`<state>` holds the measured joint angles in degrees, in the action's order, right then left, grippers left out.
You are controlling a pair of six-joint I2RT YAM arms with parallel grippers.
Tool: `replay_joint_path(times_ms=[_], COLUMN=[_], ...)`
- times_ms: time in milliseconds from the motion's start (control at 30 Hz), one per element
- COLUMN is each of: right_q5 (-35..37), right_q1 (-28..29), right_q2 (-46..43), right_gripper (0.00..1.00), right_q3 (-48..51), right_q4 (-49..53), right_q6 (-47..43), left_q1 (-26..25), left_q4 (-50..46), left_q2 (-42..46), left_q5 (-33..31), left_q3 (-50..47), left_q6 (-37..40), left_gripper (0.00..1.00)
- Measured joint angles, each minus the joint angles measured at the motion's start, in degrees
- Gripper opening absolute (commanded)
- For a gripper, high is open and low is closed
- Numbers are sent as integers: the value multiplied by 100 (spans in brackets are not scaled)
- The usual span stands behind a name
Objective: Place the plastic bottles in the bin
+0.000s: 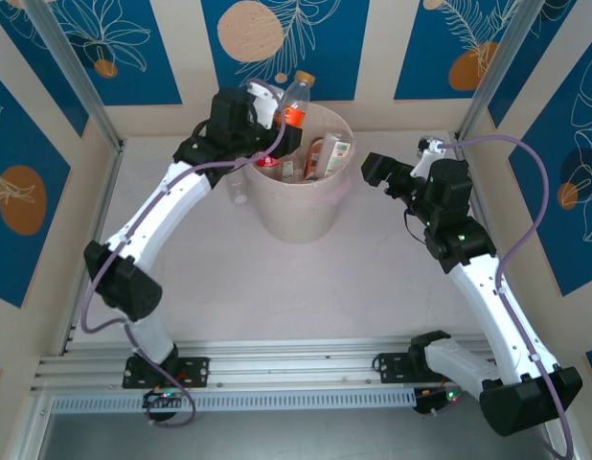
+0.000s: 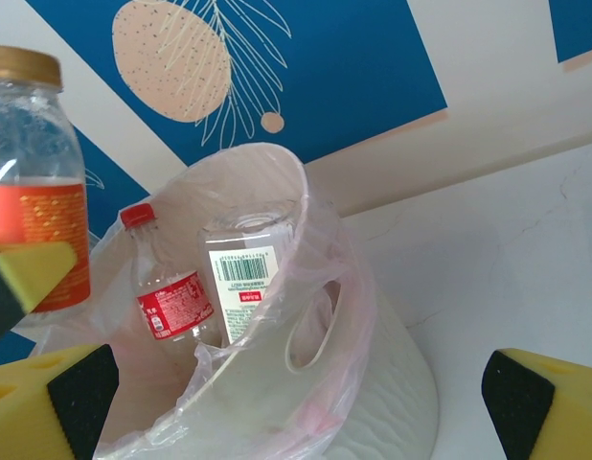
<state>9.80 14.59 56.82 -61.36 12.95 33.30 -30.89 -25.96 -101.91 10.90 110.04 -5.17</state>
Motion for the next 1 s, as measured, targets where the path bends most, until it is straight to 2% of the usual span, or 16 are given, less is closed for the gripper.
replay_joint_path(times_ms=[33,200,233,300,367,733,867,1000], right_q5=[9,72,72,79,96,179,177,181], right_q1=[-2,-7,-7,-11,-11,-48,-57,-79], right_q2=[0,-2,-2,-2,-2,-2,-2,-2], right_gripper=[100,100,100,100,100,99,100,100], right_q3=[0,0,0,0,0,0,0,0], right_q4=[13,63,72,94,120,177,177,186], right_q6=[13,15,15,15,15,13,13,13], left_q1=[0,-31,-46,-76,-103,-133,-131,-127], left_q4=[-216,-1121,-1261,-1451,-1567,-1582,-1281,-1244], left_q2=[-166,-813,-960,-1233,-1421,-1445,-1145,-1097], left_q5=[-39,-175,-190,-184,-142,-317,-317,-31], left_q3=[262,1161,1351,1679,1904,1958,1408,1366], left_q6=[83,581,680,872,981,802,522,-85], left_gripper=[41,50,56,84,99,100,100,100])
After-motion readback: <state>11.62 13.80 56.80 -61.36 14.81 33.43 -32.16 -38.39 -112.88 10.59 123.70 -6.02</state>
